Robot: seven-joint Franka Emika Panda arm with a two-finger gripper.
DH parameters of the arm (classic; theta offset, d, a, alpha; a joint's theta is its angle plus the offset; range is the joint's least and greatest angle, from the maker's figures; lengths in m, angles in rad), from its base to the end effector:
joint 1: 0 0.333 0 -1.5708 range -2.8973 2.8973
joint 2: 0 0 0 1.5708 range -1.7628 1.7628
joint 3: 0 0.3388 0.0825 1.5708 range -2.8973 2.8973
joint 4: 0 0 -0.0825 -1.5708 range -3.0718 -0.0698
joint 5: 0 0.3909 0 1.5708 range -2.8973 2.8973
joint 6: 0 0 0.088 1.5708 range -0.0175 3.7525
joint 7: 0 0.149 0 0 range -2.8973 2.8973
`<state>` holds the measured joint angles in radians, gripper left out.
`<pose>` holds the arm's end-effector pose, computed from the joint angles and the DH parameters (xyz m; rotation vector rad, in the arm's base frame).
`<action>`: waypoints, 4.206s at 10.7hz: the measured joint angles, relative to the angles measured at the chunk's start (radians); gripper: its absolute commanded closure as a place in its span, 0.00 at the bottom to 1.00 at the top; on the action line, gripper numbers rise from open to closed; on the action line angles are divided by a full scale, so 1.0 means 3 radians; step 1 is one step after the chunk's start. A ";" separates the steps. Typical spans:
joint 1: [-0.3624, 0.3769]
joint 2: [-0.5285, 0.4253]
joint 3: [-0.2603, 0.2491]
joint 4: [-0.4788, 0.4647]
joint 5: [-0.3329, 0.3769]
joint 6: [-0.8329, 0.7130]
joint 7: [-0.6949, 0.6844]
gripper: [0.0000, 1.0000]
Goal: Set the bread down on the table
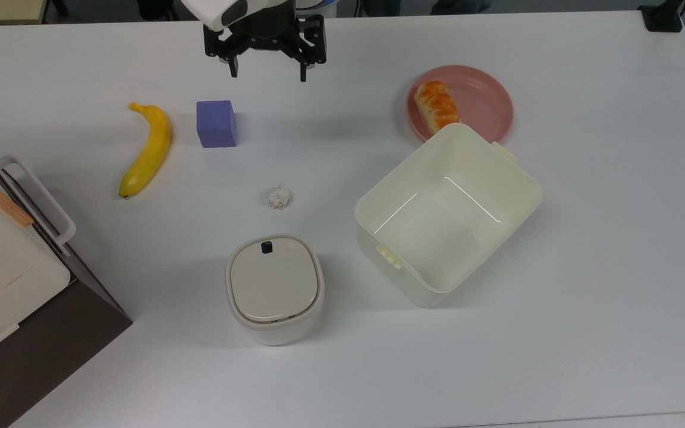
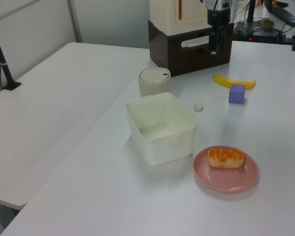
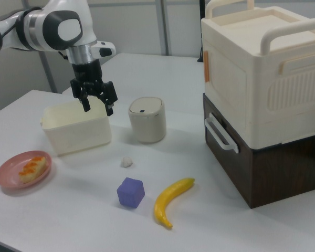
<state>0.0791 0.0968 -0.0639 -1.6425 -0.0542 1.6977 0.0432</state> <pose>0.5958 0.0030 0.5258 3.0799 -0.0306 -0.0611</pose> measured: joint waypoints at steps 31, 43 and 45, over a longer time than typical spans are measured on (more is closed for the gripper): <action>-0.0052 0.0009 -0.0203 0.0046 0.0032 0.0000 -0.0177 0.00; 0.0204 0.0190 0.0477 -0.0288 0.0084 0.0041 -0.0105 0.00; 0.0442 0.0191 0.0657 -0.0419 0.0084 0.0042 0.0040 0.00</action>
<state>0.2117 0.1542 0.1332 -1.7682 -0.0290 1.7104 0.0551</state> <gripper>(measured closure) 0.000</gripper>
